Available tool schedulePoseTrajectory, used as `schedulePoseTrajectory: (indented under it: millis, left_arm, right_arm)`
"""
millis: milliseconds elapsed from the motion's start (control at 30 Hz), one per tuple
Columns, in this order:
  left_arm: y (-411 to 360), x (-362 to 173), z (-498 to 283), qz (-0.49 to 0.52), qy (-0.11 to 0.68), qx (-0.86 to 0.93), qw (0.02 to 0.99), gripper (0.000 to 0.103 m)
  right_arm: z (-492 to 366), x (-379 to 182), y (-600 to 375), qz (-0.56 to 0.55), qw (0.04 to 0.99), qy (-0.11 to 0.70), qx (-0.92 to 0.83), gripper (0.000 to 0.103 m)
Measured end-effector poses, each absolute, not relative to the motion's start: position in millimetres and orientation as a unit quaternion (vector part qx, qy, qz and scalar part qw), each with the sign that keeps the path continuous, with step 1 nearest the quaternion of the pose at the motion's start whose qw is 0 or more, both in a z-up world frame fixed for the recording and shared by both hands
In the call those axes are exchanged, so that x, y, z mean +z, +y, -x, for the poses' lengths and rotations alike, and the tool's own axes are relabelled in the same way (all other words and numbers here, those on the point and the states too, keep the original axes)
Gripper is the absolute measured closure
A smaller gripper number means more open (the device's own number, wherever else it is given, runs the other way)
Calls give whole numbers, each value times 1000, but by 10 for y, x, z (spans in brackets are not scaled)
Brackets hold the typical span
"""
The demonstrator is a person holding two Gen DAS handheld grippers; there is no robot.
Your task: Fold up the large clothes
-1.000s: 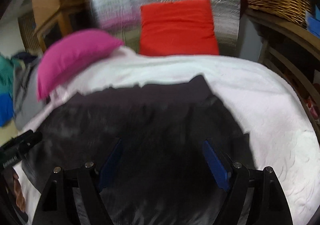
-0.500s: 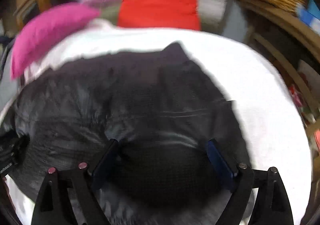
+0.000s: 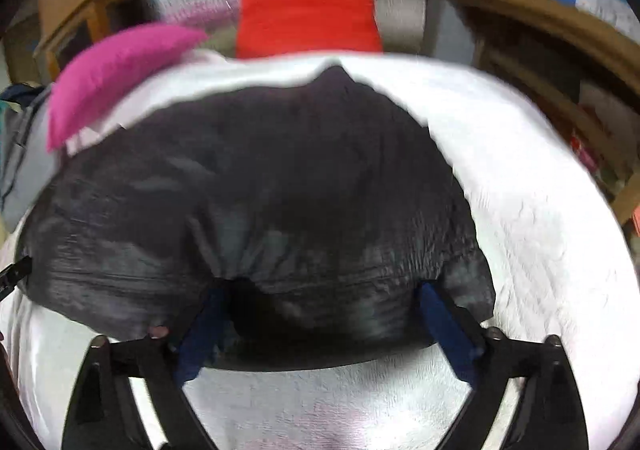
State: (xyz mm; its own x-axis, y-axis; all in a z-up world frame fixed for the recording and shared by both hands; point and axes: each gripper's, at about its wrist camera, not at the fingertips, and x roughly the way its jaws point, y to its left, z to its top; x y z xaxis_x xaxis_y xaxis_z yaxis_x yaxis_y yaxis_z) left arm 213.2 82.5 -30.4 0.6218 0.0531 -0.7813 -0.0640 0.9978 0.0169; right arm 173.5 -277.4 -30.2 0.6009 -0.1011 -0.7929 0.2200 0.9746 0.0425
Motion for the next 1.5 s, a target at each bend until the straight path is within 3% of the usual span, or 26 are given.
schedulePoseTrajectory:
  millis: [133, 300, 433, 533, 667, 1200, 1367, 1400, 1433, 1500]
  left_arm:
    - [928, -399, -2239, 43, 450, 32, 892, 16]
    - [1149, -226, -2177, 115, 451, 7, 885, 16]
    - [1560, 32, -2017, 171, 396, 4, 902, 16]
    - [1909, 11, -2098, 222, 405, -6, 887, 16]
    - [2170, -212, -2310, 294, 447, -21, 845, 16]
    - [1767, -414, -3265, 262, 516, -168, 798, 16]
    - [1618, -520, -3375, 237, 535, -189, 788, 17]
    - [1588, -518, -3375, 226, 532, -186, 795, 19]
    - [1564, -516, -3368, 216, 532, -183, 798, 32]
    - [1519, -522, -3392, 209, 533, -185, 799, 44]
  right_arm:
    - [-1781, -353, -2856, -87, 885, 448, -96, 0]
    - [-1707, -163, -3000, -125, 892, 426, -83, 1]
    - [-1458, 64, -3437, -204, 901, 377, -67, 1]
    - [-1406, 6, -3917, -285, 879, 377, -62, 1]
    - [-1502, -123, -4282, -359, 848, 389, -22, 17]
    - [-2570, -384, -4161, -289, 835, 465, 63, 22]
    - [-2647, -427, -4045, -264, 834, 478, 80, 47]
    - [-2663, -421, -4023, -258, 834, 481, 83, 47]
    - [-2654, -419, -4029, -254, 834, 483, 82, 47]
    - [-2685, -415, -4023, -250, 833, 486, 84, 48]
